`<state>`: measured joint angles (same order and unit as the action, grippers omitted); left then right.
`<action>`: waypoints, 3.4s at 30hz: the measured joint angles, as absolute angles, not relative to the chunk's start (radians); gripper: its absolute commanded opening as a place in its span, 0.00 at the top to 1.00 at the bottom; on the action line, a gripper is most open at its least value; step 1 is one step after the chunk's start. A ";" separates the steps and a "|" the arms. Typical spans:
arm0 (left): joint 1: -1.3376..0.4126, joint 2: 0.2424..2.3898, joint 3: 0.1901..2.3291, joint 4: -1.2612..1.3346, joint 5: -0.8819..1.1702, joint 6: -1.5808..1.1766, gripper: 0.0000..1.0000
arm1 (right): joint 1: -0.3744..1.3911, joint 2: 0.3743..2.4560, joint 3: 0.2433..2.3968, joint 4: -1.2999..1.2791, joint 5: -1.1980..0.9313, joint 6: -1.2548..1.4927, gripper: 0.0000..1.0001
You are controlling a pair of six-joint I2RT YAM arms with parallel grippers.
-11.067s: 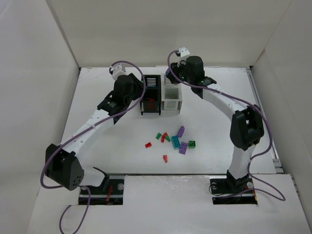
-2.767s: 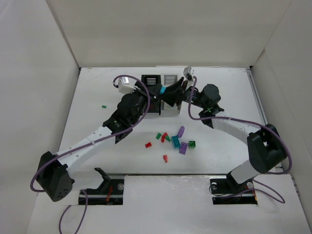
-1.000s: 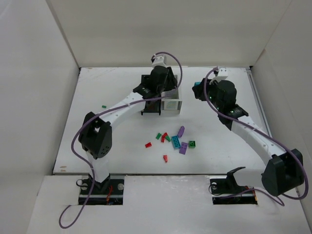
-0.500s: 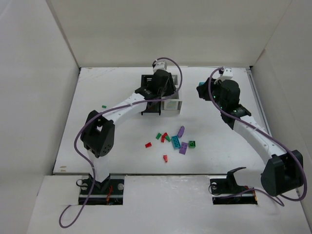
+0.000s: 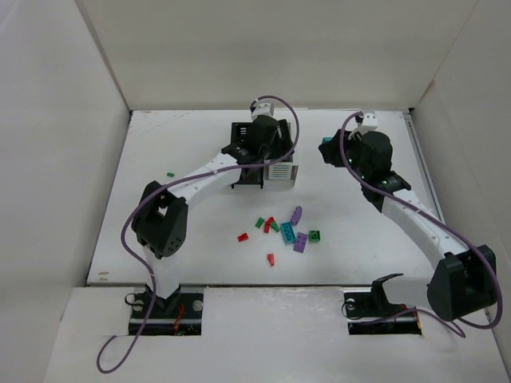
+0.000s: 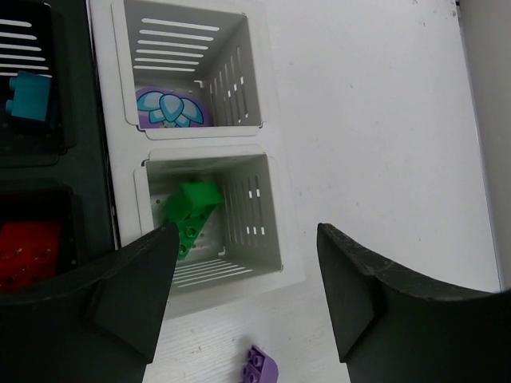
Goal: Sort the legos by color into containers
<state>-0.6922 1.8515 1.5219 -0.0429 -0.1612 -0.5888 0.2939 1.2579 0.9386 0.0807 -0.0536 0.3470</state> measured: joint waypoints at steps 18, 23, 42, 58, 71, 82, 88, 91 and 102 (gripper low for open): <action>-0.390 1.287 1.098 -0.123 -0.309 -0.724 0.00 | 0.482 1.663 1.364 0.040 -0.212 0.222 0.99; -0.320 1.221 1.039 -0.214 -0.323 -0.770 0.00 | 0.560 1.852 1.594 -0.020 -0.190 0.190 0.98; -0.265 1.188 0.987 -0.311 -0.313 -0.802 0.00 | 0.674 2.180 1.969 -0.262 0.113 0.174 0.66; -0.230 1.228 0.987 -0.312 -0.263 -0.802 0.00 | 0.674 2.179 1.963 -0.262 0.123 0.183 0.40; -0.084 1.294 0.987 -0.296 -0.209 -0.819 0.00 | 0.674 2.021 1.803 -0.246 0.123 0.180 0.36; 0.019 1.666 1.094 -0.281 -0.194 -0.894 0.24 | 0.615 1.641 1.532 -0.168 0.153 0.197 0.35; 0.079 1.795 1.213 -0.298 -0.211 -0.945 0.29 | 0.555 1.618 1.427 -0.167 0.150 0.224 0.35; 0.094 1.863 1.285 -0.303 -0.210 -0.955 0.35 | 0.546 1.618 1.398 -0.175 0.149 0.234 0.35; 0.100 1.969 1.365 -0.335 -0.206 -0.966 0.40 | 0.503 1.618 1.394 -0.172 0.130 0.250 0.35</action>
<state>0.0998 1.9686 1.3651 -0.3347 -0.2058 -0.9661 0.5026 1.6184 1.3941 -0.1722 0.1299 0.2497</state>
